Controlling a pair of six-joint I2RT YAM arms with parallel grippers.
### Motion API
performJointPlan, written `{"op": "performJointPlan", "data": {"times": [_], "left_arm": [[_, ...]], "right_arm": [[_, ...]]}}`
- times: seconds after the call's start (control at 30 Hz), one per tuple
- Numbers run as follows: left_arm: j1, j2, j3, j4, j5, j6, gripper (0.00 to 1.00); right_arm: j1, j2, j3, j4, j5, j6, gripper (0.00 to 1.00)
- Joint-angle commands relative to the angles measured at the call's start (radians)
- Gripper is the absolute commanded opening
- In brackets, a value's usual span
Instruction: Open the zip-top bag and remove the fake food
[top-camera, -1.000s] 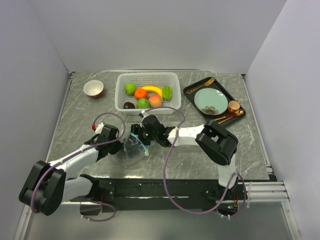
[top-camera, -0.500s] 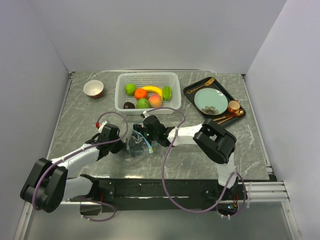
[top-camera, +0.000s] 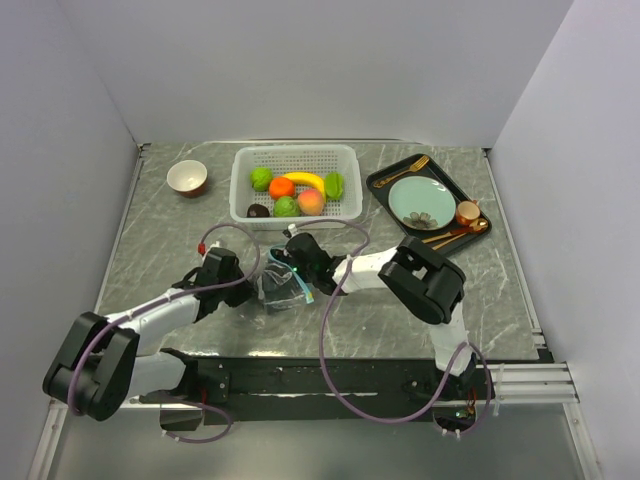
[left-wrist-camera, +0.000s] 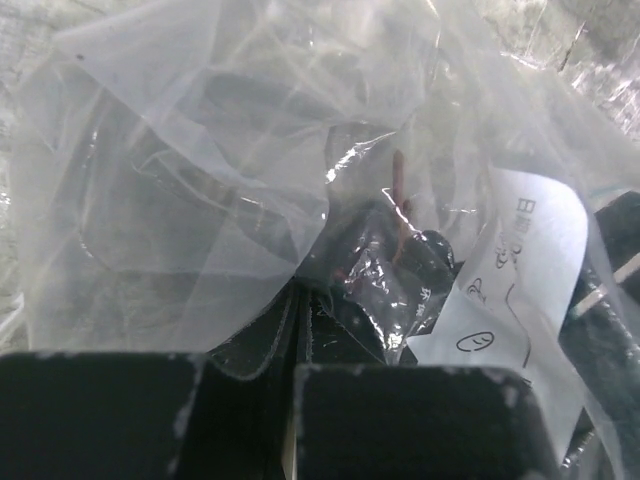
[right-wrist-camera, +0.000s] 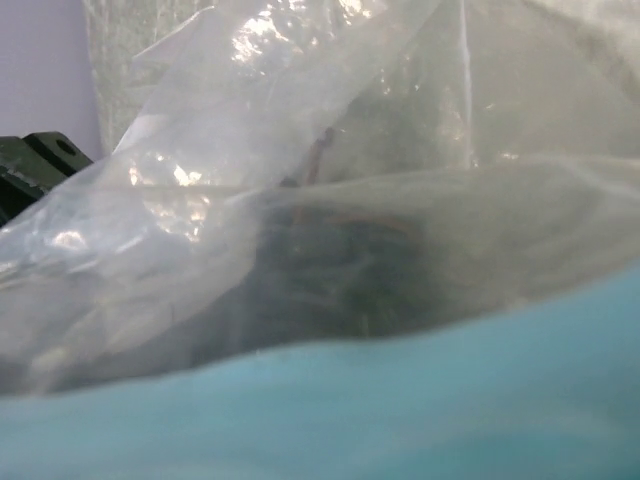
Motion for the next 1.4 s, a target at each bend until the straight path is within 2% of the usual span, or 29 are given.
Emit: {"op": "performJointPlan", "data": {"times": [0.0, 0.1, 0.13, 0.2, 0.37, 0.53, 0.87, 1.37], "left_arm": [[-0.008, -0.056, 0.009, 0.059, 0.028, -0.014, 0.06], [-0.005, -0.103, -0.009, -0.007, -0.01, -0.032, 0.13], [-0.003, -0.129, -0.016, -0.015, -0.015, -0.044, 0.21], [0.0, -0.156, -0.017, -0.065, -0.061, -0.058, 0.27], [0.005, -0.143, 0.012, -0.203, -0.139, -0.066, 0.23], [0.008, -0.09, 0.029, -0.259, -0.199, -0.095, 0.15], [0.047, -0.088, 0.043, -0.357, -0.303, -0.144, 0.15], [0.115, -0.103, 0.013, -0.346, -0.28, -0.123, 0.15]], "right_arm": [[-0.009, 0.008, -0.06, 0.116, -0.056, 0.069, 0.4], [-0.035, -0.016, -0.123, 0.206, -0.087, 0.114, 0.33], [-0.051, -0.022, -0.135, 0.22, -0.099, 0.127, 0.33], [-0.065, -0.048, -0.17, 0.255, -0.105, 0.137, 0.32], [-0.095, -0.11, -0.227, 0.279, -0.104, 0.146, 0.32], [-0.109, -0.139, -0.252, 0.292, -0.108, 0.16, 0.32], [-0.166, -0.233, -0.341, 0.289, -0.098, 0.157, 0.32], [-0.244, -0.311, -0.388, 0.272, -0.098, 0.158, 0.32]]}}
